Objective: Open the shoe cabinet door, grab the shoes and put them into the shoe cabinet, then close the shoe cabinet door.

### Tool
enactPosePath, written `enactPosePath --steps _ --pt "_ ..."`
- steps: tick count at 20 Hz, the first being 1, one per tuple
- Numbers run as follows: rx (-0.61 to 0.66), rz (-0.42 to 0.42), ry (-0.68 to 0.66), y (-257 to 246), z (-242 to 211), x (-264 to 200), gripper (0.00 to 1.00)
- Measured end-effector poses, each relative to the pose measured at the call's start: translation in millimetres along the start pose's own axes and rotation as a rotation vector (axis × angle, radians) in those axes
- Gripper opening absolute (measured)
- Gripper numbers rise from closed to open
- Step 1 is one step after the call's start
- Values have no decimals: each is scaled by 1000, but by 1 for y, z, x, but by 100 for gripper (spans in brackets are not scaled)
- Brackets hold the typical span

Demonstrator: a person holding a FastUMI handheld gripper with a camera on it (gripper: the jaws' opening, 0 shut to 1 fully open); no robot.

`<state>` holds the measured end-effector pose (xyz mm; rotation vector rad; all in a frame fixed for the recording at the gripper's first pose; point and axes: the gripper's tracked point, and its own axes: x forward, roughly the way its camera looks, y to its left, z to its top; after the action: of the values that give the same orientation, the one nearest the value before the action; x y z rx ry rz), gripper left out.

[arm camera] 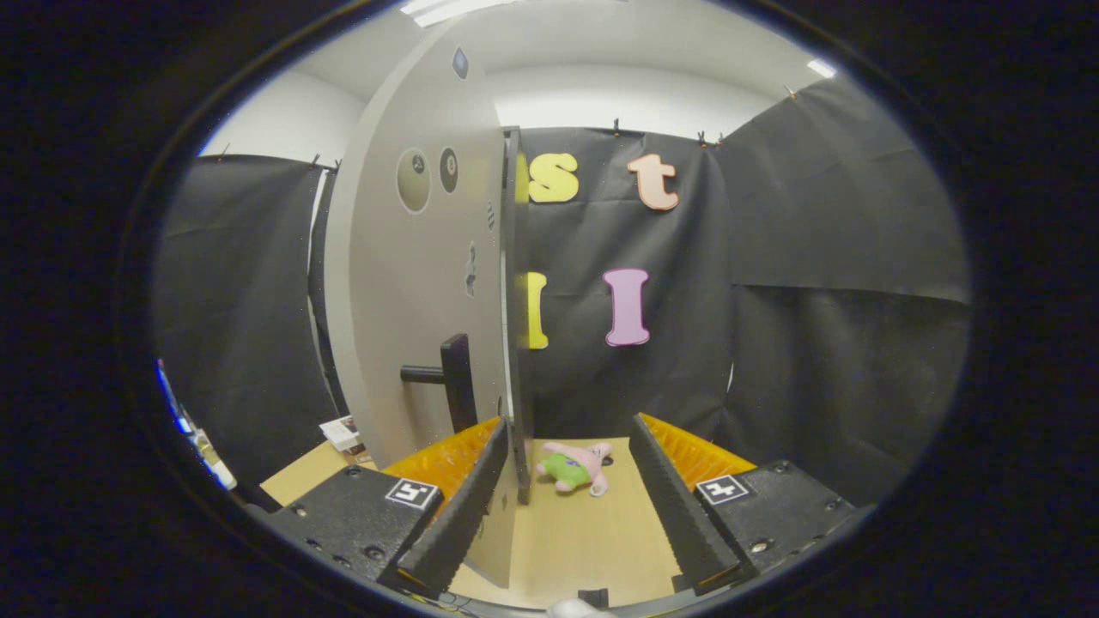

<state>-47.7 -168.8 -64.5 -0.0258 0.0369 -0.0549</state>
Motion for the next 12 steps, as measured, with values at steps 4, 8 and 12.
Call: enactPosePath --steps 4,8,12 --pt "9 -5 2 11 -1 -2 94" --pt "5 -3 6 27 -1 -4 94" --pt "2 9 10 52 -1 -4 94"
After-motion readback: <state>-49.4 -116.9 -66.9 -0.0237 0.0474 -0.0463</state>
